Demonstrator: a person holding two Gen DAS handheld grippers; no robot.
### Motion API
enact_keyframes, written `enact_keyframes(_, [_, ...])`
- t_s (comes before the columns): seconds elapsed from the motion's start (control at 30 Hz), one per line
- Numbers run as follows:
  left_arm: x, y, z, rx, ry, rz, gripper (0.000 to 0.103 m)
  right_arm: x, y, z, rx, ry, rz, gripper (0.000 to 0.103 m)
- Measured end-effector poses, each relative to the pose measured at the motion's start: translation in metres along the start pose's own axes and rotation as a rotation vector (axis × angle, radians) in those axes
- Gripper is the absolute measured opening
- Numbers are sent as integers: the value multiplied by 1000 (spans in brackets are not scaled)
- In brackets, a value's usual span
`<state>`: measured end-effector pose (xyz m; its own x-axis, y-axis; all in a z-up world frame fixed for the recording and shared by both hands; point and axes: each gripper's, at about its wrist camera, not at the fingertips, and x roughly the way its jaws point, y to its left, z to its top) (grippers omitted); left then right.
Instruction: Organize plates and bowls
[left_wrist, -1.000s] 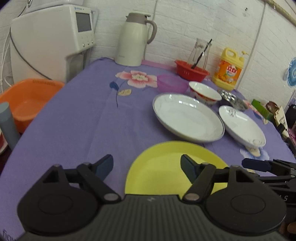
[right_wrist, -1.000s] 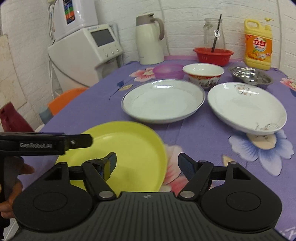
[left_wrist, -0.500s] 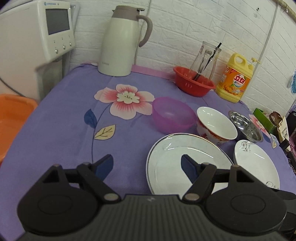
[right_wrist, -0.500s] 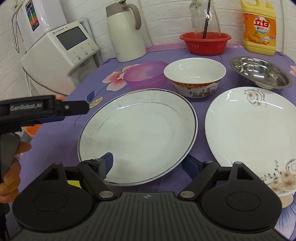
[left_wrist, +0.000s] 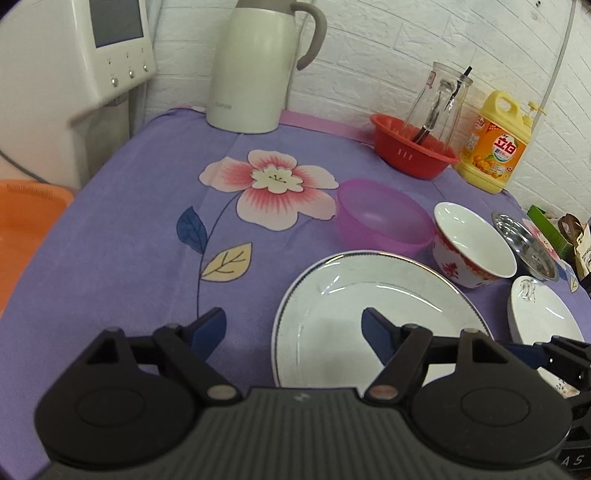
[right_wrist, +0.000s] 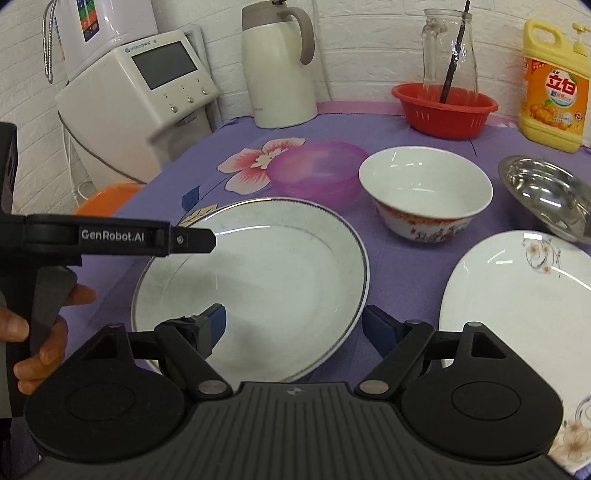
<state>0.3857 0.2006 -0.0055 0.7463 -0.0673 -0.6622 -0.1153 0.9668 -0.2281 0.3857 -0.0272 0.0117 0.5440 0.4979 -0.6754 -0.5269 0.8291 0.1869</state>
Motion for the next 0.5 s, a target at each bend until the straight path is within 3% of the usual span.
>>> enact_keyframes(0.2, [12,-4,-6,46,22,15,74,21,0,3,-47,34,-24,103])
enact_keyframes(0.5, [12,-27,-15,148,3,28,56,22,7,-3,-83,10,-57,103])
